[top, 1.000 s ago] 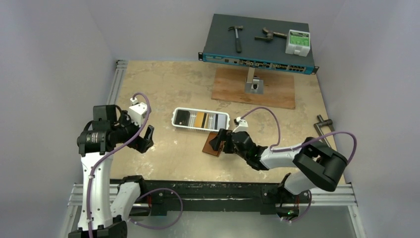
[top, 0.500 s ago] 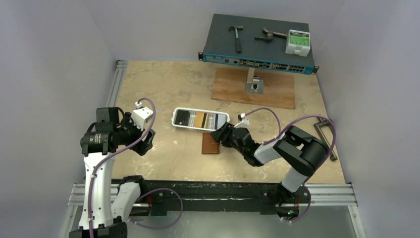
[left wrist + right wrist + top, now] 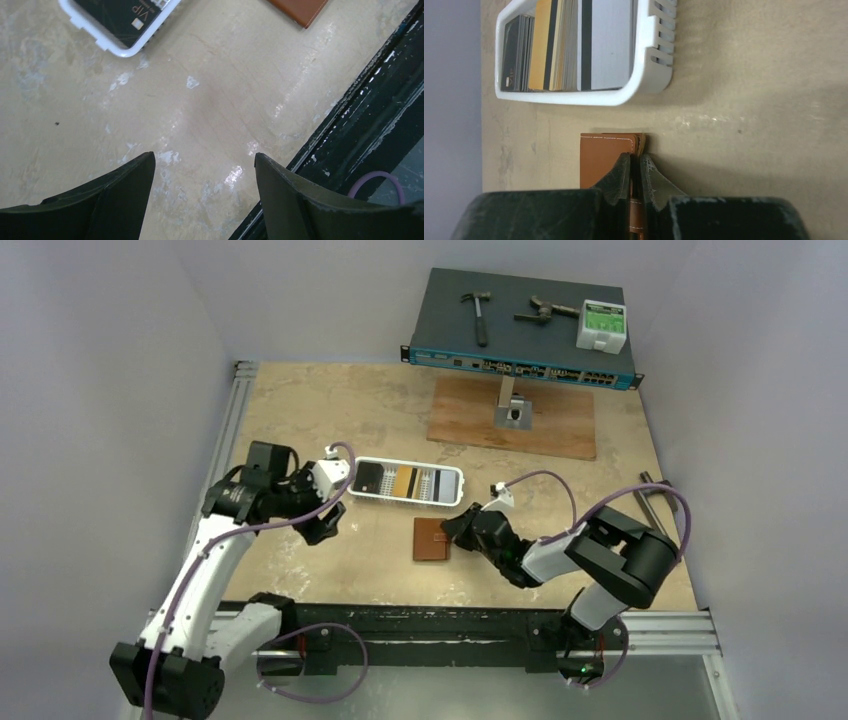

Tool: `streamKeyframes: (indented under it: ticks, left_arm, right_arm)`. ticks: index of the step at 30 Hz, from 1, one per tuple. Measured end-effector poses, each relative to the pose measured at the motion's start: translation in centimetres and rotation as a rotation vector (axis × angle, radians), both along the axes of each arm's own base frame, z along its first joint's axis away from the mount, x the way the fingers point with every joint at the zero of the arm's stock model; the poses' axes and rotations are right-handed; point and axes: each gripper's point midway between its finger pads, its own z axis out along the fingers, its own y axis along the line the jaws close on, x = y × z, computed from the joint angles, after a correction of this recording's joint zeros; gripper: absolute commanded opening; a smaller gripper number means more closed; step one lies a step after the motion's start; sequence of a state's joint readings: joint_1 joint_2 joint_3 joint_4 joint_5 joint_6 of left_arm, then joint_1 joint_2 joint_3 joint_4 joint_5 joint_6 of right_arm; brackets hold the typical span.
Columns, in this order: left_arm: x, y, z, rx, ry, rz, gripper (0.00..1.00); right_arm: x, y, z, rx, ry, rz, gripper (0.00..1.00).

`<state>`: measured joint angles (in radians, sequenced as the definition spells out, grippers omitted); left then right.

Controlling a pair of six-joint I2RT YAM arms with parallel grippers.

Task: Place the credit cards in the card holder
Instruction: Turn over the card holder at the center of the board.

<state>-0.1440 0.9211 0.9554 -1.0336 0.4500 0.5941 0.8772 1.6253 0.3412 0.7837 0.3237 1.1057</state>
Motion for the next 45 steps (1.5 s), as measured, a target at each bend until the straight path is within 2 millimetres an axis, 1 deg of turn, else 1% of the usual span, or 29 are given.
streamKeyframes:
  ticks: [2, 4, 6, 8, 10, 14, 16, 17, 19, 22, 25, 27, 30, 33, 35, 37, 39, 42, 45]
  left_arm:
    - [0.2, -1.5, -0.9, -0.005, 0.052, -0.037, 0.71]
    - [0.3, -2.5, -1.8, -0.013, 0.120, -0.038, 0.71]
    - [0.4, -3.5, -2.7, -0.025, 0.186, -0.025, 0.73]
    - [0.2, -4.4, -3.0, -0.052, 0.244, -0.003, 0.75]
    - [0.1, -5.3, -2.5, -0.098, 0.280, 0.023, 0.76]
    - [0.3, -6.7, -0.4, -0.192, 0.302, 0.060, 0.76]
    - [0.5, -7.2, 0.6, -0.225, 0.303, 0.070, 0.77]
    - [0.6, -7.4, 0.9, -0.235, 0.302, 0.073, 0.77]
    - [0.6, -7.5, 1.3, -0.247, 0.304, 0.080, 0.77]
    - [0.2, -7.3, 1.4, -0.243, 0.315, 0.089, 0.77]
    - [-0.3, -6.9, 1.5, -0.225, 0.326, 0.102, 0.77]
    - [-0.5, -6.7, 1.7, -0.216, 0.325, 0.109, 0.78]
    - [-0.9, -6.3, 2.0, -0.206, 0.315, 0.116, 0.78]
    - [-1.2, -5.9, 2.3, -0.196, 0.297, 0.125, 0.78]
    - [-1.3, -5.6, 2.4, -0.184, 0.288, 0.130, 0.78]
    - [-1.1, -5.4, 2.3, -0.172, 0.280, 0.138, 0.79]
    - [-1.1, -5.2, 2.4, -0.163, 0.278, 0.144, 0.80]
    - [-0.7, -5.1, 2.7, -0.155, 0.265, 0.151, 0.81]
    - [-0.3, -4.9, 3.0, -0.145, 0.250, 0.156, 0.82]
  right_arm:
    - [-0.7, -0.8, 0.2, -0.011, -0.005, 0.008, 0.00]
    - [-1.3, -1.3, 0.6, -0.033, -0.020, 0.028, 0.00]
    - [-1.9, -1.8, 1.6, -0.060, -0.054, 0.059, 0.00]
    - [-2.7, -1.6, 3.4, -0.088, -0.113, 0.106, 0.00]
    - [-3.4, -1.2, 5.4, -0.126, -0.184, 0.149, 0.00]
    - [-4.8, 0.5, 10.5, -0.228, -0.357, 0.228, 0.00]
    - [-5.3, 1.2, 12.5, -0.301, -0.436, 0.250, 0.00]
    - [-5.6, 1.5, 13.2, -0.353, -0.475, 0.261, 0.00]
    - [-6.2, 2.3, 14.0, -0.471, -0.541, 0.282, 0.00]
    - [-6.9, 3.7, 13.5, -0.718, -0.631, 0.321, 0.00]
    - [-8.2, 4.6, 11.7, -0.982, -0.723, 0.386, 0.00]
    - [-9.0, 4.7, 10.5, -1.115, -0.774, 0.427, 0.00]
    - [-10.1, 5.0, 9.3, -1.278, -0.849, 0.467, 0.00]
    - [-11.4, 5.6, 8.0, -1.371, -0.902, 0.515, 0.00]
    - [-12.5, 6.3, 7.2, -1.409, -0.930, 0.542, 0.00]
    - [-13.7, 7.6, 6.3, -1.422, -0.946, 0.581, 0.12]
    - [-14.8, 8.7, 5.5, -1.406, -0.939, 0.609, 0.31]
    - [-16.5, 10.4, 4.1, -1.330, -0.881, 0.668, 0.52]
    - [-17.7, 10.5, 3.0, -1.236, -0.792, 0.721, 0.68]
